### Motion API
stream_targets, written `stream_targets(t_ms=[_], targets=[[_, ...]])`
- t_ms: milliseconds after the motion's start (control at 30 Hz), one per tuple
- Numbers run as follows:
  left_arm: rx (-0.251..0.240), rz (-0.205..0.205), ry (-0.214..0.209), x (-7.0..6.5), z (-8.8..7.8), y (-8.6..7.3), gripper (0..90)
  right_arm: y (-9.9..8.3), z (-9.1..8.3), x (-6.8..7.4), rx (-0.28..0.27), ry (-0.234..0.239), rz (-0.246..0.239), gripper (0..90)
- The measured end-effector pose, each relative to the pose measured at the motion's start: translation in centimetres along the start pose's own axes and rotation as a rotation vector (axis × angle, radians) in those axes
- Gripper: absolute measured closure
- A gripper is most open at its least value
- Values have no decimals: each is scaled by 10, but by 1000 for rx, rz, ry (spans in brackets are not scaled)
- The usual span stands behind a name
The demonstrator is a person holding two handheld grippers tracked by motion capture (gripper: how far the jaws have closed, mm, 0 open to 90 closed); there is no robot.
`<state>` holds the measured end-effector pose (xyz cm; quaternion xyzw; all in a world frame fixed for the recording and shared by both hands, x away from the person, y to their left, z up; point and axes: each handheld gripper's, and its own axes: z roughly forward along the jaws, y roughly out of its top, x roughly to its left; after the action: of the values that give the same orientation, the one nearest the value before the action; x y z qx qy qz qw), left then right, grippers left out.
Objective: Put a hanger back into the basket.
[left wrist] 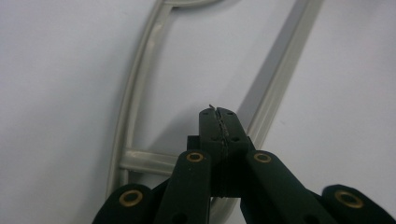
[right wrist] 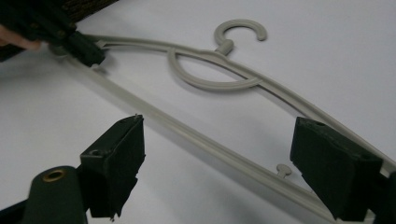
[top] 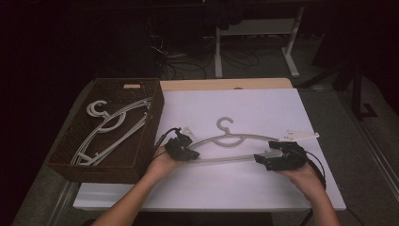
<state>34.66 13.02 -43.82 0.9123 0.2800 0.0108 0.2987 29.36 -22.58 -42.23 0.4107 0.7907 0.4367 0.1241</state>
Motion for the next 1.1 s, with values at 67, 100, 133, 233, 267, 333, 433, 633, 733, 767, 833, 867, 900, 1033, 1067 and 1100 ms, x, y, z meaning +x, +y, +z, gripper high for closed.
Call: stream_targets(t_ms=[67,100,133,233,267,333,433,633,733,767,833,867,900,1033,1067,1100], targets=[[6,16,-16,-7,-1,-4,900,-1,0,0,1,-3,0,175],[7,18,-25,-10,-2,-6,900,-1,0,0,1,-4,0,178],[5,22,-32,-13,-2,-7,900,-1,0,0,1,-5,-1,179],[-12,27,-37,-16,-4,-10,900,-2,-1,0,6,-14,6,213],[-21,22,-37,-15,-4,-11,900,-2,-1,1,6,-26,4,232],[-46,5,-41,-12,-7,-11,852,-3,-3,2,8,-43,6,283],[-95,-7,-40,-7,-14,-11,779,-5,-8,2,5,-74,16,379],[-175,-48,-64,4,-22,-11,664,-10,-7,-5,59,-124,24,596],[-186,-51,-58,3,-21,-10,631,-13,-3,-9,86,-153,20,671],[-186,-51,-58,3,-21,-10,605,-14,0,-12,101,-169,17,721],[-187,-48,-52,2,-20,-9,555,-15,3,-18,114,-174,24,807],[-185,-47,-46,2,-19,-9,555,-15,3,-18,114,-174,24,807],[-186,-50,-45,2,-18,-9,523,-14,4,-19,119,-184,21,851],[-192,-51,-46,1,-17,-9,488,-14,7,-21,132,-185,16,884],[-194,-51,-44,1,-18,-9,478,-14,8,-21,142,-185,17,888],[-199,-53,-44,2,-18,-9,473,-15,9,-21,148,-186,13,889]])
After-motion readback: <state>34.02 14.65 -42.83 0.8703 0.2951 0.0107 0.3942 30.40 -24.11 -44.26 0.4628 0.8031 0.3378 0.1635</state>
